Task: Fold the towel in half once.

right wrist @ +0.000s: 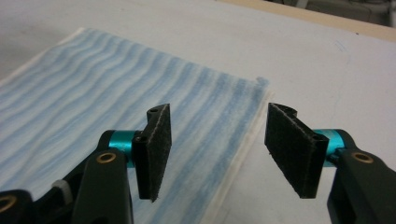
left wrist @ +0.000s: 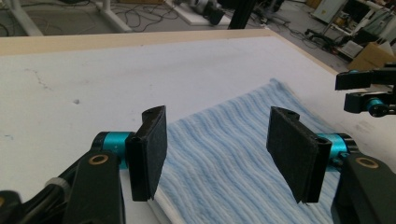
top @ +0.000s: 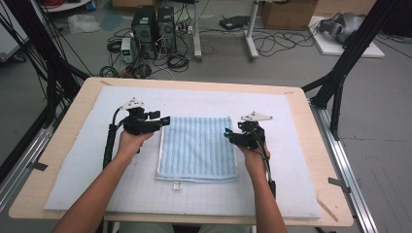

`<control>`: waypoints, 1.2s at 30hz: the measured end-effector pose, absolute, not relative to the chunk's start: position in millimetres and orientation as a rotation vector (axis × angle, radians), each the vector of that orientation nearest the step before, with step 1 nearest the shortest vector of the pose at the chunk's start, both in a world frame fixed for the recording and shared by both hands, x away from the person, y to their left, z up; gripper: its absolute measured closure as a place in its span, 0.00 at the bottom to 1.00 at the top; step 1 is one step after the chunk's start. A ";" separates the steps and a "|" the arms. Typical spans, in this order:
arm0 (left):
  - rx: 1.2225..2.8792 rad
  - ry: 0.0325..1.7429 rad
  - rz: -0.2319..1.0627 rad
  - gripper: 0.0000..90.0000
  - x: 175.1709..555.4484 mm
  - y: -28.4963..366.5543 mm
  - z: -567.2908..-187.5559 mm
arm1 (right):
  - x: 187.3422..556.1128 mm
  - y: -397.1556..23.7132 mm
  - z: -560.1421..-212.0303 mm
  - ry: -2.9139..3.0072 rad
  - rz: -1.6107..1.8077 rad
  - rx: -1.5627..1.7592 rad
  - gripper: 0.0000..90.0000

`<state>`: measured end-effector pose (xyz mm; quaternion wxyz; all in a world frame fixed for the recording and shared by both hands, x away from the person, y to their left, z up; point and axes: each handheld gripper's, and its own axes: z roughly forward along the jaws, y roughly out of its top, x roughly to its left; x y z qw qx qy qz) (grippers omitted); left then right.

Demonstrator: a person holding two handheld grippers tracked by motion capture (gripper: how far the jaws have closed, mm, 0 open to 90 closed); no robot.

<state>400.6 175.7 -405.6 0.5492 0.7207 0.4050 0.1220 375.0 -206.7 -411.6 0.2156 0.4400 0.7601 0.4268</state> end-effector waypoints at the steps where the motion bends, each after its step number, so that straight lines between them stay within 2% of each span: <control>1: 1.720 0.950 0.292 0.48 396.8 176.2 -406.3 | 370.1 -206.8 -411.2 2.102 1.185 1.205 0.46; 12: 1.757 0.920 0.317 0.46 357.8 185.8 -415.0 | 332.2 -209.9 -414.5 2.187 1.232 1.156 0.47; 19: 1.737 0.922 0.311 0.33 347.3 191.7 -418.4 | 312.0 -208.7 -421.2 2.233 1.193 1.143 0.45; 24: 1.752 0.946 0.309 0.30 337.0 194.1 -420.9 | 299.1 -212.3 -424.3 2.244 1.190 1.137 0.43; 29: 1.764 0.937 0.302 0.37 323.0 198.6 -422.8 | 290.1 -215.9 -427.2 2.287 1.171 1.111 0.46; 34: 1.810 0.890 0.280 0.53 311.2 201.6 -427.7 | 285.4 -213.6 -427.2 2.318 1.171 1.081 0.48; 36: 1.818 0.887 0.269 0.55 308.3 201.6 -430.3 | 284.1 -213.7 -426.7 2.324 1.179 1.072 0.49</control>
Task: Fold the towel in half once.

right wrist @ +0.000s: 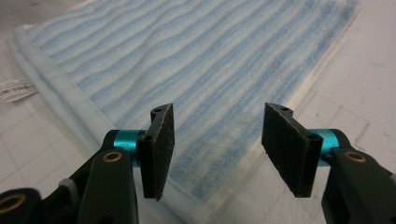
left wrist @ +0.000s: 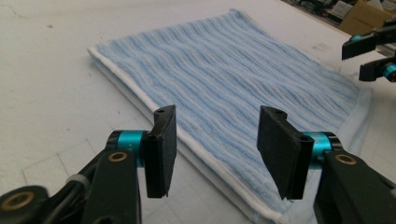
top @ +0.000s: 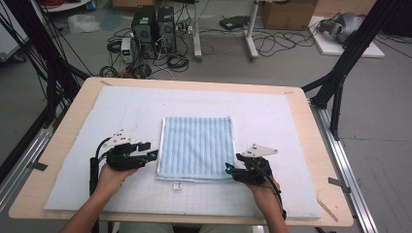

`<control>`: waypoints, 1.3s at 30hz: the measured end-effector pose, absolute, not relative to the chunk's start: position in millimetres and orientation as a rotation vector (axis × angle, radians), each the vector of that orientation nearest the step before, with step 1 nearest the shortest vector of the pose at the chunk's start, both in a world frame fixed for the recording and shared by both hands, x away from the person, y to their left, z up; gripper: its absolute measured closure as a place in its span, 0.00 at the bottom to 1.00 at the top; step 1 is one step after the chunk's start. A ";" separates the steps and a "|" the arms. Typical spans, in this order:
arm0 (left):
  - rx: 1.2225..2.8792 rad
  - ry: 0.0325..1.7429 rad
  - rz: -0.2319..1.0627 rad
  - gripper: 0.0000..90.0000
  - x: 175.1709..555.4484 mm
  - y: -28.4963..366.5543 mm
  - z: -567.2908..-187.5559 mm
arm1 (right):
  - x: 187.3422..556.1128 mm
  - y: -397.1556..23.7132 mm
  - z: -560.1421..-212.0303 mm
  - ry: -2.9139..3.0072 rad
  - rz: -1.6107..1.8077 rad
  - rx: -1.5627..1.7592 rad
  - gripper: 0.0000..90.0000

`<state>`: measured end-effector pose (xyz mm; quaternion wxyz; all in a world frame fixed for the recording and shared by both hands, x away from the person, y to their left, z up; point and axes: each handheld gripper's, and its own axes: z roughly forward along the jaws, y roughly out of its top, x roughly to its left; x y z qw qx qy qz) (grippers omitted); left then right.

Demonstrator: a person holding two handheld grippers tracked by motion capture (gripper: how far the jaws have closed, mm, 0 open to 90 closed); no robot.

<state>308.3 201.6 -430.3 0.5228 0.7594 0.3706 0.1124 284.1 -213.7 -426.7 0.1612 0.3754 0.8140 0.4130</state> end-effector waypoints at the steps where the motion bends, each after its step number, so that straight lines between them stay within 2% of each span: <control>1: 1.822 0.886 0.262 0.55 306.7 200.9 -431.9 | 282.6 -213.6 -426.4 2.326 1.182 1.068 0.49; 8: 1.869 0.858 0.214 0.56 295.7 193.6 -438.6 | 270.9 -212.2 -429.2 2.388 1.162 1.038 0.58; 18: 1.950 0.792 0.191 0.62 285.3 182.2 -443.5 | 268.5 -214.9 -429.3 2.380 1.163 1.050 0.55; 21: 1.986 0.772 0.189 0.69 284.8 175.5 -445.9 | 268.6 -213.5 -429.6 2.393 1.159 1.047 0.56; 24: 2.023 0.759 0.198 0.82 283.6 171.2 -447.4 | 269.2 -212.1 -431.0 2.419 1.126 1.044 0.62; 25: 2.035 0.748 0.210 0.92 282.7 170.8 -447.5 | 269.4 -211.4 -431.9 2.436 1.105 1.045 0.64; 26: 2.044 0.742 0.224 0.98 281.9 170.2 -447.1 | 269.8 -210.4 -433.4 2.449 1.081 1.047 0.72; 29: 2.022 0.723 0.228 0.99 281.1 171.0 -443.6 | 270.5 -207.4 -436.1 2.495 1.050 1.020 0.88; 32: 1.988 0.715 0.212 1.00 281.7 175.0 -439.9 | 269.6 -205.3 -434.1 2.502 1.036 0.989 0.98; 39: 1.950 0.716 0.181 1.00 281.3 178.4 -436.7 | 268.6 -208.2 -429.7 2.481 1.064 0.983 0.99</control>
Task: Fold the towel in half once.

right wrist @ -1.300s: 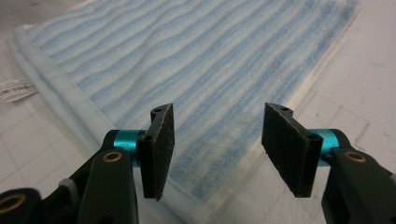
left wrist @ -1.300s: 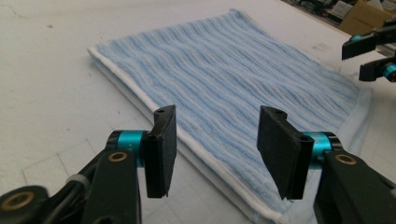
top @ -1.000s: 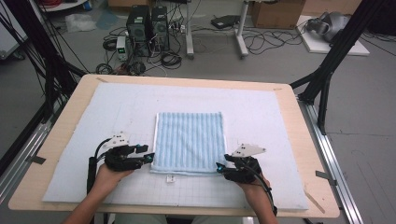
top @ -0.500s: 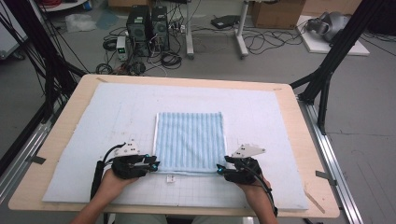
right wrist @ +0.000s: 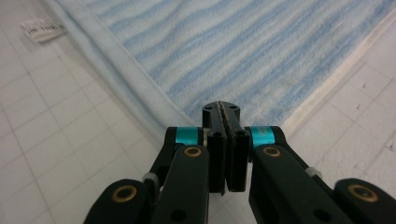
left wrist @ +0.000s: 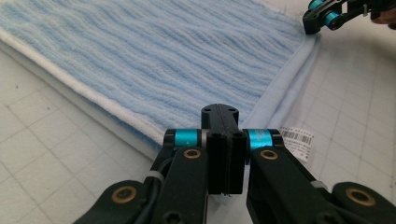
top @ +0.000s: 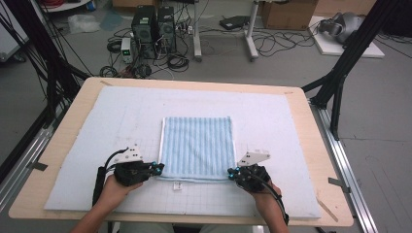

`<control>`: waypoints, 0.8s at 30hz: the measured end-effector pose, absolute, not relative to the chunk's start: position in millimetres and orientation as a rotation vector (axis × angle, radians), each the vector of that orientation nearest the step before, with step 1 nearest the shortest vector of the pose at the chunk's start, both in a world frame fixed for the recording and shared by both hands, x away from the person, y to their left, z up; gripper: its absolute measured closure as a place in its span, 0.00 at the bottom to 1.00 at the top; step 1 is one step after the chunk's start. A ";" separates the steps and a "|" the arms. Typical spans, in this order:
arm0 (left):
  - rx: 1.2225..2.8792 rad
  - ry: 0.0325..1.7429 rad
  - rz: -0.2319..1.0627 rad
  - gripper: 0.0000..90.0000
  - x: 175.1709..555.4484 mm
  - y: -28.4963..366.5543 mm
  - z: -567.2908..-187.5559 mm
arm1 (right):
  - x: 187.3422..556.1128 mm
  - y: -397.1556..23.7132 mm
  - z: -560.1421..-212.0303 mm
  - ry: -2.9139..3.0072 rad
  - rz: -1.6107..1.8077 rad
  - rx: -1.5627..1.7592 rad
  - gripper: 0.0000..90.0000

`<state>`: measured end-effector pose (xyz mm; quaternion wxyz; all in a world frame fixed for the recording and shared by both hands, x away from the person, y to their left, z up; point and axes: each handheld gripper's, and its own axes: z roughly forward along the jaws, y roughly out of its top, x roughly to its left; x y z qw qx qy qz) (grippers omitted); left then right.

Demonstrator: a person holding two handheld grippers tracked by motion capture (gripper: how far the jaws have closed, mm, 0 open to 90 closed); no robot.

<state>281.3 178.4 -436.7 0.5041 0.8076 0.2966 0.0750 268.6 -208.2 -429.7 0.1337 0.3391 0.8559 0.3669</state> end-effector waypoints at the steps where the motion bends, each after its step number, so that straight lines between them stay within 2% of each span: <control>1: 1.937 0.715 0.178 1.00 281.1 179.5 -435.3 | 268.3 -209.2 -428.5 2.474 1.077 0.984 0.99; 7: 1.867 0.714 0.137 1.00 278.5 186.3 -427.8 | 264.9 -213.7 -420.8 2.456 1.132 0.996 0.99; 8: 1.860 0.712 0.128 1.00 277.7 186.8 -427.4 | 265.2 -213.9 -420.7 2.469 1.142 0.986 0.95; 9: 1.861 0.707 0.125 1.00 277.0 186.9 -427.5 | 265.8 -213.1 -421.8 2.495 1.145 0.986 0.82; 11: 1.864 0.710 0.120 1.00 275.1 187.1 -428.3 | 266.1 -209.8 -426.7 2.522 1.098 0.981 0.74; 13: 1.870 0.711 0.116 1.00 273.3 187.6 -428.9 | 267.8 -206.4 -433.1 2.561 1.069 0.971 0.71; 14: 1.877 0.711 0.117 1.00 272.6 188.2 -429.5 | 268.0 -205.3 -434.4 2.567 1.053 0.974 0.71; 18: 1.889 0.732 0.113 1.00 272.6 191.3 -434.0 | 267.5 -204.0 -433.0 2.571 1.028 0.940 0.95; 24: 1.892 0.733 0.109 1.00 271.8 190.6 -434.4 | 264.6 -204.4 -427.9 2.564 1.021 0.894 0.97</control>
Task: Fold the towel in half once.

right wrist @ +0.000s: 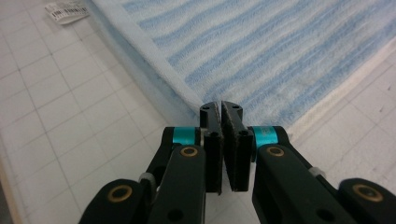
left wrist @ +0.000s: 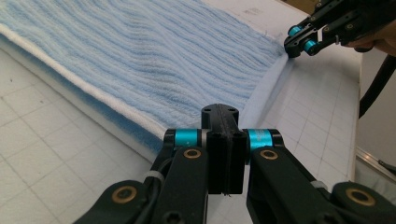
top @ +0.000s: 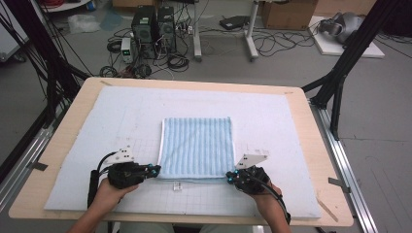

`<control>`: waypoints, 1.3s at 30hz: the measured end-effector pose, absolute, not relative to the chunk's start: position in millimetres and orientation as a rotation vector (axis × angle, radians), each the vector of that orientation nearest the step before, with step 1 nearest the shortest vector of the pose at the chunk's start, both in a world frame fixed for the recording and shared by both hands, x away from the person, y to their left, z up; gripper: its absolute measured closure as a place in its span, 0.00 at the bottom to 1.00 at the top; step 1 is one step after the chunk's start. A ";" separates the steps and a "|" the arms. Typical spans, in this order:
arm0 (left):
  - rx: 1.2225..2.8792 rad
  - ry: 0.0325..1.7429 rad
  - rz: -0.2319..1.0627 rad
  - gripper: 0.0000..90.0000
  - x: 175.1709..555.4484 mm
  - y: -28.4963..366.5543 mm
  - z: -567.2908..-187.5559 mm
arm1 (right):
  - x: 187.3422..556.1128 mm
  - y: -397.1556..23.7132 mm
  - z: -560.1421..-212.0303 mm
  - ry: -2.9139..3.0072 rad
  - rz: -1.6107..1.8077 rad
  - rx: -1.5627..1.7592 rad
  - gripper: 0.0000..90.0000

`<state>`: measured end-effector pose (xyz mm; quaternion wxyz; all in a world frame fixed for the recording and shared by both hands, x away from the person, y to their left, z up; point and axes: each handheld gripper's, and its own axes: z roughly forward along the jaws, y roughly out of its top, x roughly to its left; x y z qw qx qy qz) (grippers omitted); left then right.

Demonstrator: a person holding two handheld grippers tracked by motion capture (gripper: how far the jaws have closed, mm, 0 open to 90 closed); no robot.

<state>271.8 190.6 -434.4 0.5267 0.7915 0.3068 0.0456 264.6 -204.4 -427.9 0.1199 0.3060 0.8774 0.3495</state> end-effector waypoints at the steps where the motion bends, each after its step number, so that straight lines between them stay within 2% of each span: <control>1: 1.893 0.734 0.104 1.00 271.8 190.8 -434.7 | 263.6 -205.1 -426.1 2.559 1.030 0.892 0.97; 7: 1.924 0.766 0.072 1.00 270.0 192.4 -440.3 | 257.7 -207.8 -419.7 2.602 1.036 0.851 0.97; 8: 1.932 0.778 0.072 1.00 271.0 192.3 -441.9 | 258.2 -207.3 -421.1 2.613 1.029 0.850 0.95; 9: 1.931 0.795 0.075 0.98 272.0 192.2 -442.9 | 259.8 -205.6 -424.8 2.638 1.011 0.850 0.90; 11: 1.927 0.834 0.111 0.80 274.1 192.6 -443.4 | 261.7 -204.9 -428.9 2.638 1.023 0.879 0.82; 14: 1.886 0.850 0.169 0.66 278.9 193.5 -440.7 | 264.9 -208.0 -425.2 2.572 1.125 0.914 0.82; 17: 1.842 0.852 0.207 0.61 287.2 193.3 -437.3 | 270.6 -206.7 -427.3 2.531 1.129 0.938 0.85; 22: 1.766 0.862 0.260 0.52 301.7 200.9 -429.7 | 274.9 -209.6 -435.3 2.565 1.052 0.955 0.84; 25: 1.710 0.879 0.313 0.45 308.8 206.3 -425.1 | 273.0 -218.6 -429.3 2.483 1.147 0.968 0.75; 28: 1.670 0.923 0.339 0.27 317.5 208.5 -422.4 | 275.7 -225.7 -419.4 2.348 1.217 0.995 0.61; 30: 1.656 0.933 0.367 0.22 321.7 210.3 -422.1 | 277.4 -229.1 -414.0 2.269 1.222 1.025 0.55; 31: 1.647 0.932 0.375 0.22 322.9 211.6 -422.4 | 278.4 -230.8 -412.2 2.241 1.216 1.035 0.49; 39: 1.632 0.859 0.380 0.22 322.3 218.3 -422.5 | 281.5 -244.8 -405.7 2.120 1.168 1.105 0.21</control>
